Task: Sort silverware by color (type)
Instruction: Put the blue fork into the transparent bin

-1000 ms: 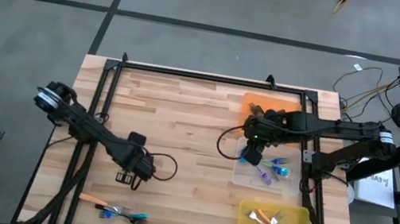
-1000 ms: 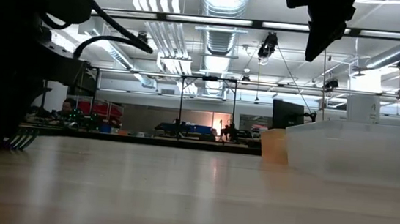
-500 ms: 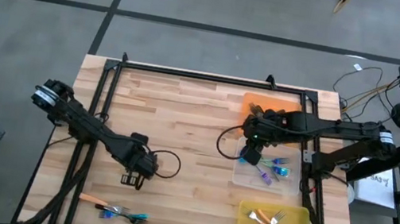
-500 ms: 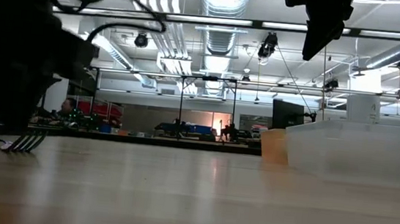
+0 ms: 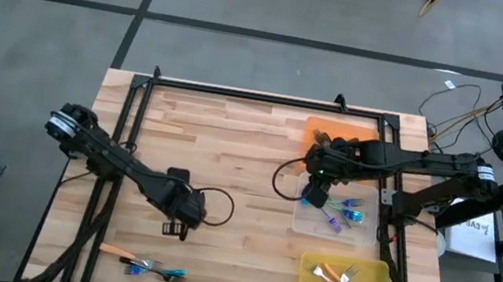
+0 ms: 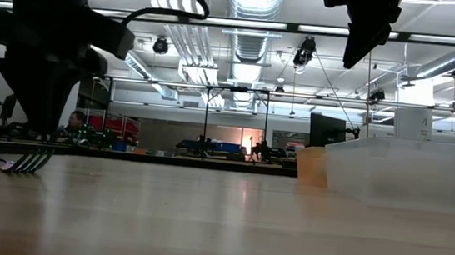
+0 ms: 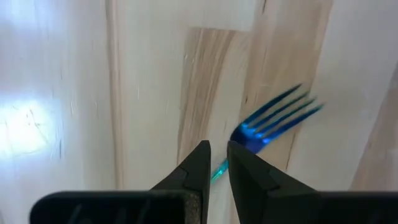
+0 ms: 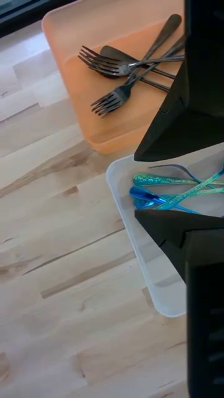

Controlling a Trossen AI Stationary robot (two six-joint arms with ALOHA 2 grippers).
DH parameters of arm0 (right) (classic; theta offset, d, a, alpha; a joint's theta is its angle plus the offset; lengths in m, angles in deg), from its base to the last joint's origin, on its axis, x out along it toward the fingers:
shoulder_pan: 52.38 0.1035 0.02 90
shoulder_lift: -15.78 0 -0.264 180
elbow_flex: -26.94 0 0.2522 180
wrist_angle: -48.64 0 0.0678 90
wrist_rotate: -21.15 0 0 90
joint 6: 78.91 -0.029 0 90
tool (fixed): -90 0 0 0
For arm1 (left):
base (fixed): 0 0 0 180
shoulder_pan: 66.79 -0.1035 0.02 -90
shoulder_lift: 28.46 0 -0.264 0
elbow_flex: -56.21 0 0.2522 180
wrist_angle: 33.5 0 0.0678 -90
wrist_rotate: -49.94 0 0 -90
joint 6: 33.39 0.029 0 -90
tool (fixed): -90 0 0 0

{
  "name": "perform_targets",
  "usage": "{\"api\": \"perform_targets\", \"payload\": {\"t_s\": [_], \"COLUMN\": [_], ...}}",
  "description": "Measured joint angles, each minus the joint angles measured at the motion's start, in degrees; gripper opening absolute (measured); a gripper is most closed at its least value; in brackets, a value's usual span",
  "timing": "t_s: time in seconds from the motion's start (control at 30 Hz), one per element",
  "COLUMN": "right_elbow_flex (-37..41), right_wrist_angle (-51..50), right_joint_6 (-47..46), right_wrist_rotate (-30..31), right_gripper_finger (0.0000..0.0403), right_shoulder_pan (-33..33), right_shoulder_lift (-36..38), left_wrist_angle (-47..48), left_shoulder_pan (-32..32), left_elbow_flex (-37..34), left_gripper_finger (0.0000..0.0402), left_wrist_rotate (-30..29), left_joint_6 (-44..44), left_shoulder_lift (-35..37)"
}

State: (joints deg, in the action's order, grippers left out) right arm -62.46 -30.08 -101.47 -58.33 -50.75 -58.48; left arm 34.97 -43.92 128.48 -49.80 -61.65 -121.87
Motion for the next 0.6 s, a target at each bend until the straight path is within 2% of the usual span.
{"api": "perform_targets", "payload": {"t_s": [0.13,0.43,0.6], "right_elbow_flex": [0.0,0.0,0.0], "right_wrist_angle": [0.1,0.1,0.1], "right_joint_6": [0.1,0.1,0.1], "right_wrist_rotate": [0.0,0.0,0.0], "right_gripper_finger": [0.0128,0.0128,0.0128], "right_shoulder_pan": [0.0,0.0,0.0], "right_shoulder_lift": [0.0,0.0,0.0], "left_wrist_angle": [0.9,0.4,-2.4], "left_shoulder_pan": [-0.1,-0.2,-0.2], "left_elbow_flex": [0.8,-2.7,-4.9], "left_gripper_finger": [0.0036,0.0036,0.0045], "left_wrist_rotate": [0.3,10.9,11.4], "left_joint_6": [-3.9,0.9,0.4], "left_shoulder_lift": [-0.4,-0.4,-0.4]}}
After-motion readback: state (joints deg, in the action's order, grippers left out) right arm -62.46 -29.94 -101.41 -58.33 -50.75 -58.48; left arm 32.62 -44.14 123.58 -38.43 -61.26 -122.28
